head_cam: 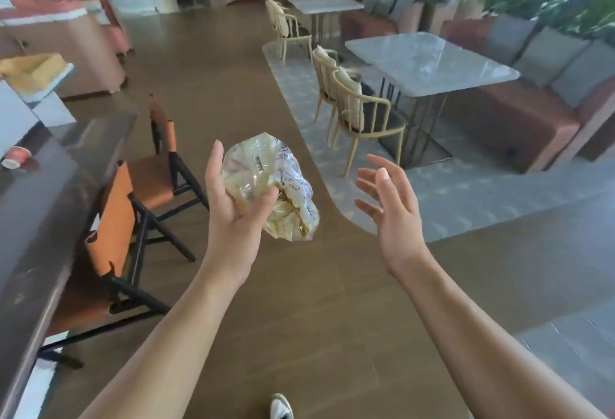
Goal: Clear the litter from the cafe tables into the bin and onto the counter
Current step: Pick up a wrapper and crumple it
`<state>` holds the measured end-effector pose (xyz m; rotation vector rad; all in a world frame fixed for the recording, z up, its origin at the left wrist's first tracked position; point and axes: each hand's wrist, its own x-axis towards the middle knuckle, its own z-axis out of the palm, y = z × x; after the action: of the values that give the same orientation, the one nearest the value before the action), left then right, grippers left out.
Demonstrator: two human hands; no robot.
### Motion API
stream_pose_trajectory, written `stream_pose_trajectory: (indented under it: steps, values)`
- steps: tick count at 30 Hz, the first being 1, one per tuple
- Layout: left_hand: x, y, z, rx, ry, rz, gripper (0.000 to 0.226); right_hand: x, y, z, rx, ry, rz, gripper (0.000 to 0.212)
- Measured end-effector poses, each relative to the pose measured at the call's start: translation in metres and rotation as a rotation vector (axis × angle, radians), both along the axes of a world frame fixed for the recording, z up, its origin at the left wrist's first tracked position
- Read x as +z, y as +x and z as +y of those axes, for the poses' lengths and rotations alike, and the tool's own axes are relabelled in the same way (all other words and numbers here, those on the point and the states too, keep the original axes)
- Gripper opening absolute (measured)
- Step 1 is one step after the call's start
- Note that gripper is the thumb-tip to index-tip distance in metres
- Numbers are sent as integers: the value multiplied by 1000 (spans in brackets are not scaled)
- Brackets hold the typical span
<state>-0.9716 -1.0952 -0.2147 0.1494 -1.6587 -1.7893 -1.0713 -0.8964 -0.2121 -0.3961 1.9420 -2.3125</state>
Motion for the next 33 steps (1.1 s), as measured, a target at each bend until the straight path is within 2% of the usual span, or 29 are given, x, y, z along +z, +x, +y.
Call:
stream_pose_trajectory:
  steps: [10,14,18,21,26,33]
  values:
    - [-20,-196,88,-428,6,-28,89,-20,-101,114,-429,37,4,32]
    - [-19,-267,131,-610,-17,-53,92,-15,-135,154,-626,54,11,36]
    - [-15,-320,179,-774,-130,-9,95,-14,-154,186,-803,31,22,46]
    - [-16,-346,221,-885,-111,-38,96,-19,-154,216,-919,50,-1,36]
    - [-31,-370,316,-1114,-107,-64,93,-29,-134,283,-1153,30,-35,35]
    - [-49,-366,463,-1294,-179,-105,95,-53,-102,389,-1360,-5,-77,48]
